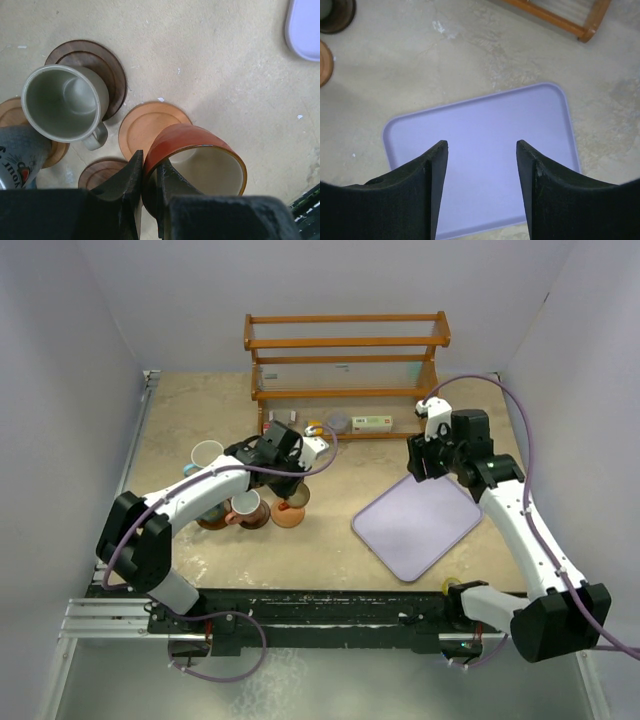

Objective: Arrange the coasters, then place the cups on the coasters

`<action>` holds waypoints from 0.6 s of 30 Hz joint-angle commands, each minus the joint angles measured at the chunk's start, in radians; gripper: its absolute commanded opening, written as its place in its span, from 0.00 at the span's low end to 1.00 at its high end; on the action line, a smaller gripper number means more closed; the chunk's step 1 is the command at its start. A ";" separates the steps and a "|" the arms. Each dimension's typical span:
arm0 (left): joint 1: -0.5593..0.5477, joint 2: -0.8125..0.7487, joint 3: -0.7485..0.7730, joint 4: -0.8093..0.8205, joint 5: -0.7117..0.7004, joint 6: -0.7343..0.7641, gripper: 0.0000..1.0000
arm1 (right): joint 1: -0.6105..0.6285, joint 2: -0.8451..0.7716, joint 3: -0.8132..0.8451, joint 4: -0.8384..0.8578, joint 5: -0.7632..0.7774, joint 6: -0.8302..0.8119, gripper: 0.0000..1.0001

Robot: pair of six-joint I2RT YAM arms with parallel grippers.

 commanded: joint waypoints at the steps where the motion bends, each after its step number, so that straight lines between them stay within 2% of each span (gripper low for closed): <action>1: 0.004 0.023 -0.007 0.025 0.006 0.039 0.03 | -0.028 -0.060 -0.040 -0.020 -0.111 -0.061 0.60; 9: 0.010 0.049 -0.054 0.048 0.008 0.022 0.03 | -0.059 -0.071 -0.044 -0.064 -0.162 -0.080 0.65; 18: 0.074 0.041 -0.099 0.070 0.056 0.011 0.03 | -0.061 -0.066 -0.041 -0.081 -0.193 -0.099 0.67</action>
